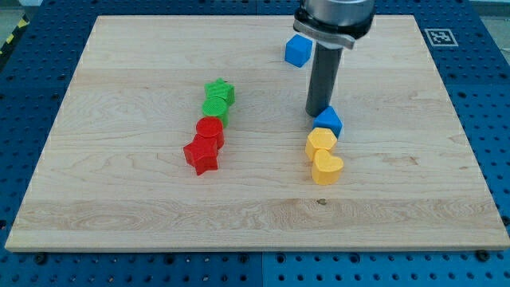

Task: Adjust the triangle at the top side of the hexagon

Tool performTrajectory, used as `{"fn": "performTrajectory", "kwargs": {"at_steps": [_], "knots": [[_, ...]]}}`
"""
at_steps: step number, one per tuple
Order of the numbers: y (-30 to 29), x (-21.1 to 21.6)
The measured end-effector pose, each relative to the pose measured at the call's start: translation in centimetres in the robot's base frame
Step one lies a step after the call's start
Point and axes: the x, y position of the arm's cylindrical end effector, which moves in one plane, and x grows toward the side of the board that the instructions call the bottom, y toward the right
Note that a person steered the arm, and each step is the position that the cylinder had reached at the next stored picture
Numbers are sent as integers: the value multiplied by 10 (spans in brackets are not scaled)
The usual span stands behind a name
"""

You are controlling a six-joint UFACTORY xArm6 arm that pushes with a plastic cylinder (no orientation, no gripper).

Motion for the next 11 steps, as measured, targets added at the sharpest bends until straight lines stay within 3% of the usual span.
{"fn": "performTrajectory", "kwargs": {"at_steps": [2, 3, 4, 5, 8, 11], "knots": [[0, -10], [32, -36], [73, -34], [82, 1], [35, 11], [30, 5]]}}
